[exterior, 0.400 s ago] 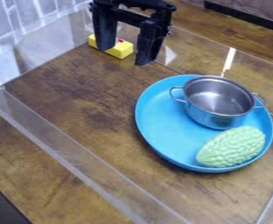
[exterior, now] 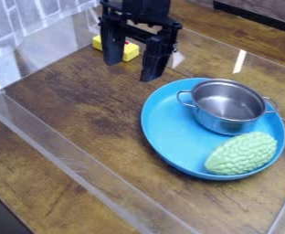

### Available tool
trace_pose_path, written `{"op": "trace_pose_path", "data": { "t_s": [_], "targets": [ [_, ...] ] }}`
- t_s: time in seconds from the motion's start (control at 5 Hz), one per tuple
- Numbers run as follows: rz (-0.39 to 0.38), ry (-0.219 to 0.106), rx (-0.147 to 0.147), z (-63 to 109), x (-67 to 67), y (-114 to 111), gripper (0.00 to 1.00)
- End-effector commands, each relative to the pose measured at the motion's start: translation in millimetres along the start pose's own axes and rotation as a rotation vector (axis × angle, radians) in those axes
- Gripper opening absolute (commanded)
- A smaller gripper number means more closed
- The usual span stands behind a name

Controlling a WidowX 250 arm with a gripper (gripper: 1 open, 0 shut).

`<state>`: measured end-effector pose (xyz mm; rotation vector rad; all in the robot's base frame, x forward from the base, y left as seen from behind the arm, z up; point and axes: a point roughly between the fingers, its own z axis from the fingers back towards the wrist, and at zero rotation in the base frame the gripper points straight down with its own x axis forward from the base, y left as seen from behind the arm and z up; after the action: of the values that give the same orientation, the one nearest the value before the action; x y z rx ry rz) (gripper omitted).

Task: Put the yellow brick in the blue tray

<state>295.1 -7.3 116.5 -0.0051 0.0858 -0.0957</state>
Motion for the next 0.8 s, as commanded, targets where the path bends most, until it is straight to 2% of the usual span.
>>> {"op": "trace_pose_path", "data": {
  "t_s": [0.0, 0.2, 0.6],
  "targets": [
    [0.020, -0.049, -0.007, 13.8, -0.7, 12.8, 1.00],
    [0.011, -0.070, -0.012, 18.7, -3.0, 16.9, 1.00],
    [-0.059, -0.090, -0.011, 15.3, 4.8, 20.7, 1.00]
  ]
}}
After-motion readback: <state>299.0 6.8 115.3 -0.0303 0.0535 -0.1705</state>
